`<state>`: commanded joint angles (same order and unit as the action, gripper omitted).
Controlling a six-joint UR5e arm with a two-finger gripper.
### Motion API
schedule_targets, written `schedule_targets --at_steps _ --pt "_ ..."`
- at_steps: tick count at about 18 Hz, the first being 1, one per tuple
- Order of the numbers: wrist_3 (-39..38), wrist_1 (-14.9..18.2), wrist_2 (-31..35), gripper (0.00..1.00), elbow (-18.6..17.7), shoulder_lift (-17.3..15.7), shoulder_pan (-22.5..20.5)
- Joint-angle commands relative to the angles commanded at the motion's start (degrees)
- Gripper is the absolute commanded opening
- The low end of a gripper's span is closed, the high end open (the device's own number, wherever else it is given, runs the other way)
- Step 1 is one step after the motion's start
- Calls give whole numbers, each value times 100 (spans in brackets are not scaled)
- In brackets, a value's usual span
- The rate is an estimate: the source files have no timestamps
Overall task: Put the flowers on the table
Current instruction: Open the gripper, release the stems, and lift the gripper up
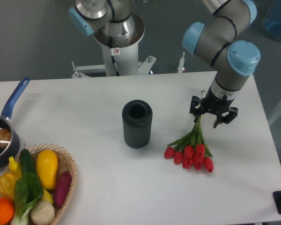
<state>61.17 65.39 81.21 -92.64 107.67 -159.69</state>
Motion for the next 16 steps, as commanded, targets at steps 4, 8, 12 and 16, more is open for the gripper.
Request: schedule_targets --at_steps 4,8,12,16 --pt "70 -26 -35 100 334 -150 -1" --pt "307 -88 -18 100 572 -194 0" --pt "851 -88 -18 100 572 -299 -123" --pt "1116 -88 -18 100 572 -352 -238"
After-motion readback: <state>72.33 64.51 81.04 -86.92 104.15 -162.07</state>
